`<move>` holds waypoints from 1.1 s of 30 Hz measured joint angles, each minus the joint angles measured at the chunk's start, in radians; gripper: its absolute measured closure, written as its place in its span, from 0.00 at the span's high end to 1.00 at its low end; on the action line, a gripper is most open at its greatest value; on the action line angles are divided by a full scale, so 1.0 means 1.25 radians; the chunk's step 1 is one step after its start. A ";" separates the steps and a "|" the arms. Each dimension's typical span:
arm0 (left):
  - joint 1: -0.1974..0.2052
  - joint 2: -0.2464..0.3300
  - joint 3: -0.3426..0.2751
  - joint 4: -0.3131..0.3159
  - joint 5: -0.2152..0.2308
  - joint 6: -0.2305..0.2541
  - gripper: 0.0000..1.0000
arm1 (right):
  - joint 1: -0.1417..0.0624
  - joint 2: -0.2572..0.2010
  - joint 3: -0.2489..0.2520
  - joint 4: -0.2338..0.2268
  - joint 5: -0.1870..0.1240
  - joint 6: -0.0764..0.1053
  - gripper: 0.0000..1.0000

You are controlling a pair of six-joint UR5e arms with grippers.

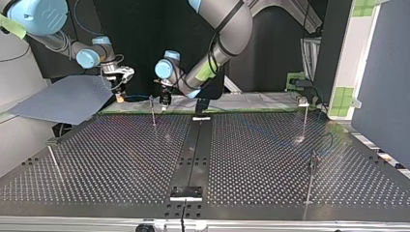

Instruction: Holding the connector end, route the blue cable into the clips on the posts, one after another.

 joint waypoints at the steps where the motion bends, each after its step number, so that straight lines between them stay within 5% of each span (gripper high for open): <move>1: 0.002 0.000 0.000 0.001 0.001 0.000 0.00 | 0.000 0.000 -0.004 0.002 0.000 0.001 0.00; 19: 0.023 0.004 0.018 0.010 0.040 -0.020 0.00 | 0.003 0.001 -0.051 0.026 -0.003 0.006 0.00; 33: 0.053 0.004 0.025 0.011 0.041 -0.023 0.00 | 0.000 0.004 -0.088 0.034 -0.003 0.026 0.00</move>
